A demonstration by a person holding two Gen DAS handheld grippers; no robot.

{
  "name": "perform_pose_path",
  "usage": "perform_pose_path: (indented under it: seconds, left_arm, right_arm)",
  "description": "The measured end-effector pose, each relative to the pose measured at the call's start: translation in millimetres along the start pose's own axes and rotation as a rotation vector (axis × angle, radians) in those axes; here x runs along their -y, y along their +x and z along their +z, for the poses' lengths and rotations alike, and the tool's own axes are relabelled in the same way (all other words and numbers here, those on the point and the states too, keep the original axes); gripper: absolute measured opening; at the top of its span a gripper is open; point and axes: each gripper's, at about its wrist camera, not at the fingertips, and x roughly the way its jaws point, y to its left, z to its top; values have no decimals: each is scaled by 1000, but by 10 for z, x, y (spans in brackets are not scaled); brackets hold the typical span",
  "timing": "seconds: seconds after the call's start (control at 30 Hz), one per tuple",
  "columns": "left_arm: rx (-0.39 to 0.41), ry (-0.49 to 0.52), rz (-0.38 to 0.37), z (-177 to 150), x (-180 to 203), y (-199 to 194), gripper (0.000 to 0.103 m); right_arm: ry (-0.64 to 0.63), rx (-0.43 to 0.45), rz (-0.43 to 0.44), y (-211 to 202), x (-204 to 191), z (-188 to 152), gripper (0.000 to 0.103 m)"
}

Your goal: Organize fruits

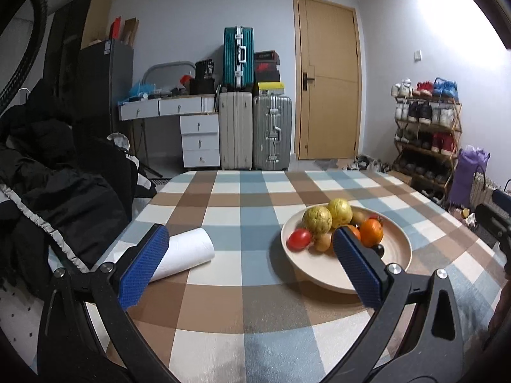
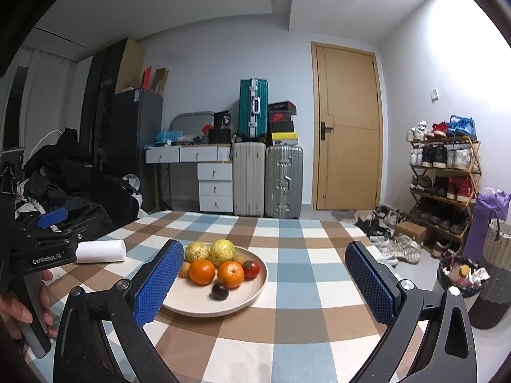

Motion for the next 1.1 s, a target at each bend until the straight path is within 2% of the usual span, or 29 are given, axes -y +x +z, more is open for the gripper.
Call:
perform_pose_path:
  seconds: [0.13,0.27,1.1]
  left_arm:
    - [14,6,-18,-20,13,-2,103]
    - [13,8,-21,0,15,-23,103]
    - [12,3,-21,-9,16,-35,103]
  right_arm:
    - [11,-122,-3,246,6,-44,103]
    - [5,-99,20,229,-1,-51,103]
    - [4,-113,21,208,-14,-56,103]
